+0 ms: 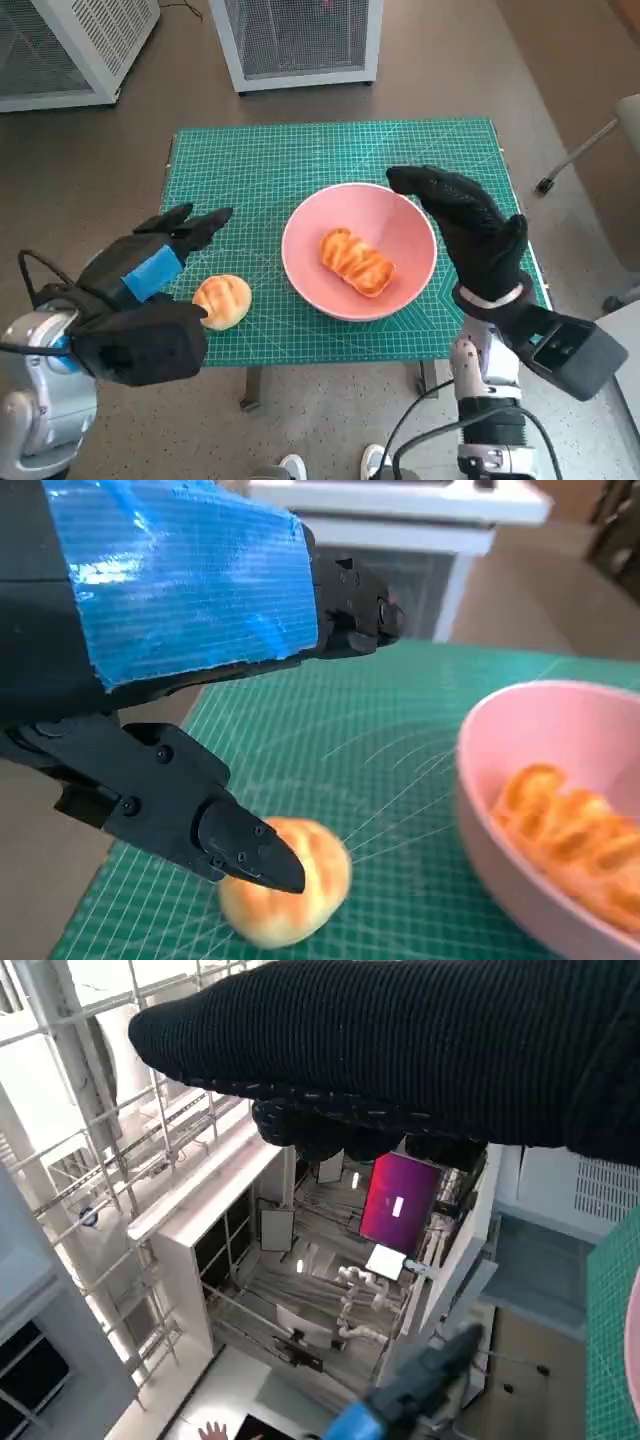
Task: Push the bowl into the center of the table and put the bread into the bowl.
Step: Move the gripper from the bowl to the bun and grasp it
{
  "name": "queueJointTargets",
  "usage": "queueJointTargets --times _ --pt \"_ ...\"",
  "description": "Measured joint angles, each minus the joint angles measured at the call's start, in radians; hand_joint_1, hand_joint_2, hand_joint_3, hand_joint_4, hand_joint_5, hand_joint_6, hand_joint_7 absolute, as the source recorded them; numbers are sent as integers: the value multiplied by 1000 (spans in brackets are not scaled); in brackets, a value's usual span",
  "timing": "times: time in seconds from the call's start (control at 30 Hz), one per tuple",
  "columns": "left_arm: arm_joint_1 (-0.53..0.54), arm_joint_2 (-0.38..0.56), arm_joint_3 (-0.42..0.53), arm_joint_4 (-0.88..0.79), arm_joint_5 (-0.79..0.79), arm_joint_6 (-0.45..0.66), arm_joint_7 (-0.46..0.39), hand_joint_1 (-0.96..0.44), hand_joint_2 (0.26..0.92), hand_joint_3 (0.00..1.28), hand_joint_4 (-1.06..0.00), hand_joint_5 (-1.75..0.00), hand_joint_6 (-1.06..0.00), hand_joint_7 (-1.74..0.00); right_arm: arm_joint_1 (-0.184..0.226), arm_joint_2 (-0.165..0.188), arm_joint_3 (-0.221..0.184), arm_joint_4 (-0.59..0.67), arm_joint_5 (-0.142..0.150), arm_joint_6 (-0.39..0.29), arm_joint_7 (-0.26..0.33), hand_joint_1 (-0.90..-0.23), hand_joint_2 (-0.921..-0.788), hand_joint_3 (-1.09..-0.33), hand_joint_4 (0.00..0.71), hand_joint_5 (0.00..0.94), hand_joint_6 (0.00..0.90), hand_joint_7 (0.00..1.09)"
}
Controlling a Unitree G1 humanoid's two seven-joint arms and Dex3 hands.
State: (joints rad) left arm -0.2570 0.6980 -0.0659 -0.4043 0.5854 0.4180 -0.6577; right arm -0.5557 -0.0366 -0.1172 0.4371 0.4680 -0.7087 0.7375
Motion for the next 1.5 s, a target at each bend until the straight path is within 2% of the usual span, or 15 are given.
queueJointTargets --times 0.7,1.0,1.2,1.33,1.37,1.4,1.43,1.5 --pt "-35 -48 -157 220 75 64 28 -47 716 2 -131 -1 -229 0 -1 -3 0 -2 1 0 4 -578 -921 -672 291 44 -1 710" --pt "-53 -84 -194 314 76 51 73 7 717 2 -146 -6 -248 -8 1 -6 0 -12 2 2 5 -579 -921 -670 288 48 -1 710" --pt "-72 -109 -228 424 84 21 137 57 742 13 -241 -26 -342 -36 2 -7 1 -18 1 4 5 -584 -921 -670 286 51 -1 711" --pt "-91 -118 -252 496 106 -22 206 78 784 28 -429 -55 -528 -89 3 -8 2 -19 0 4 5 -586 -921 -670 285 54 -1 711" --pt "-101 -119 -257 512 114 -37 226 80 805 32 -565 -97 -613 -150 3 -8 3 -19 0 5 5 -586 -921 -670 284 55 -1 711" --pt "-111 -119 -262 533 121 -57 252 81 814 31 -615 -109 -638 -183 4 -8 3 -19 0 5 5 -586 -921 -670 284 55 -1 711" --pt "-119 -118 -266 553 126 -78 281 53 852 42 -659 -462 -620 -556 4 -8 3 -19 0 6 5 -587 -921 -670 284 56 -1 711" --pt "-128 -114 -272 587 139 -122 336 28 879 62 -696 -783 -609 -868 4 -8 5 -19 0 9 5 -587 -921 -669 283 57 -1 711"
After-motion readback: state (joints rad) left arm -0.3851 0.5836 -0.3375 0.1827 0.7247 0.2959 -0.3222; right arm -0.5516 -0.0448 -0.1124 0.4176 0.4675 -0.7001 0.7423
